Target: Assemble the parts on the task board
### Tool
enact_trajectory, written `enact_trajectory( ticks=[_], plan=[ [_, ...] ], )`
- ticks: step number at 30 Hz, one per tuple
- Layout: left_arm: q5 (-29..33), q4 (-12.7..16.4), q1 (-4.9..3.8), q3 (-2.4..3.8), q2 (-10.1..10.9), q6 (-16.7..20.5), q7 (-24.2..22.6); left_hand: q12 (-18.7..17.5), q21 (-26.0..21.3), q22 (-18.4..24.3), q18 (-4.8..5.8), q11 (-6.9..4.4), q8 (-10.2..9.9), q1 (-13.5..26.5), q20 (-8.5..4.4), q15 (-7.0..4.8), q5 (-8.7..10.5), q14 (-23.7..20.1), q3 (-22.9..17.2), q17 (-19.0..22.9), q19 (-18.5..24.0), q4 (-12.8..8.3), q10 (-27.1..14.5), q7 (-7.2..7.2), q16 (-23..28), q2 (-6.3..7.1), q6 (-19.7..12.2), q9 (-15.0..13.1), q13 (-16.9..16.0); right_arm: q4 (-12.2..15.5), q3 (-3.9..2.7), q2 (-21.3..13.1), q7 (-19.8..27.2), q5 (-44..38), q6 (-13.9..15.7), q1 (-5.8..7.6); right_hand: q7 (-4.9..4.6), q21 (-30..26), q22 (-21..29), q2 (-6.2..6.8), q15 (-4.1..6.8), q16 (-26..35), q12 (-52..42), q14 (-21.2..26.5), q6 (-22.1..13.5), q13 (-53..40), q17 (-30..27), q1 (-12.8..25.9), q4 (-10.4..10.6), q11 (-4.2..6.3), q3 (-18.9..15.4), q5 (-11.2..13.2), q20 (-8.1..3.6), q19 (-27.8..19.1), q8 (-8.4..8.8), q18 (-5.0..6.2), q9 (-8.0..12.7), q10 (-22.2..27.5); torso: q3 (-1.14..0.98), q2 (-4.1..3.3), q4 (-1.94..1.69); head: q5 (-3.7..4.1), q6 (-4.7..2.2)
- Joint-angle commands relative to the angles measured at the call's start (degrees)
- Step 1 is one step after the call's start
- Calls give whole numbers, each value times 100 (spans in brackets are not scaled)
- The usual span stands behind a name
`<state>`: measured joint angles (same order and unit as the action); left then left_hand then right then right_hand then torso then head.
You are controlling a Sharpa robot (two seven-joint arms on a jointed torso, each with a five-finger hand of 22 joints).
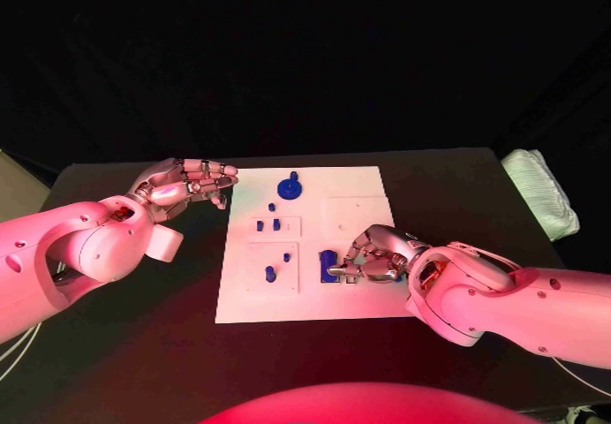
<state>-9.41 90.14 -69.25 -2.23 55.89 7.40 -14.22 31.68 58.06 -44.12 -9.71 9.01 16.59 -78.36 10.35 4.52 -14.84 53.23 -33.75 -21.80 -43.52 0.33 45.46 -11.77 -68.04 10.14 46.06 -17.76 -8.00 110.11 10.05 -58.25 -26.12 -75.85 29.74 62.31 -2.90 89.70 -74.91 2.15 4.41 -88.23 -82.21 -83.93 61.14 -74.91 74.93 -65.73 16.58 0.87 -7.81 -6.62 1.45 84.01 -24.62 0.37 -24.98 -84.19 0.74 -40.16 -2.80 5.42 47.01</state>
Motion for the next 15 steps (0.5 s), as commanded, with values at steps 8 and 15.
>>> enact_trajectory(
  ticks=[8,15],
  plan=[
    [-43,-5,1,2,-7,-132,-2,43,-34,15,-82,6,27,48,10,36,-19,-22,-10,6,-8,33,-29,-58,4,-4,-37,10,8,-42,0,28,-151,-247,-186,-8,-18,30,-1509,24,34,-15,65,-524,-49,-976,1098,-569,8,26,247,113,-11,599,-17,-37,57,-227,7,-4,-9,-5,8],
    [-44,0,1,2,-4,-140,2,43,-34,15,-82,6,27,48,10,36,-19,-22,-10,6,-8,33,-29,-58,4,-4,-37,10,8,-88,0,100,-259,-289,-145,-9,-17,30,-1509,-11,34,-14,64,-523,-48,-979,1096,-577,5,27,261,62,-10,599,-14,-37,65,-229,9,-6,-8,-5,13]
  ],
)
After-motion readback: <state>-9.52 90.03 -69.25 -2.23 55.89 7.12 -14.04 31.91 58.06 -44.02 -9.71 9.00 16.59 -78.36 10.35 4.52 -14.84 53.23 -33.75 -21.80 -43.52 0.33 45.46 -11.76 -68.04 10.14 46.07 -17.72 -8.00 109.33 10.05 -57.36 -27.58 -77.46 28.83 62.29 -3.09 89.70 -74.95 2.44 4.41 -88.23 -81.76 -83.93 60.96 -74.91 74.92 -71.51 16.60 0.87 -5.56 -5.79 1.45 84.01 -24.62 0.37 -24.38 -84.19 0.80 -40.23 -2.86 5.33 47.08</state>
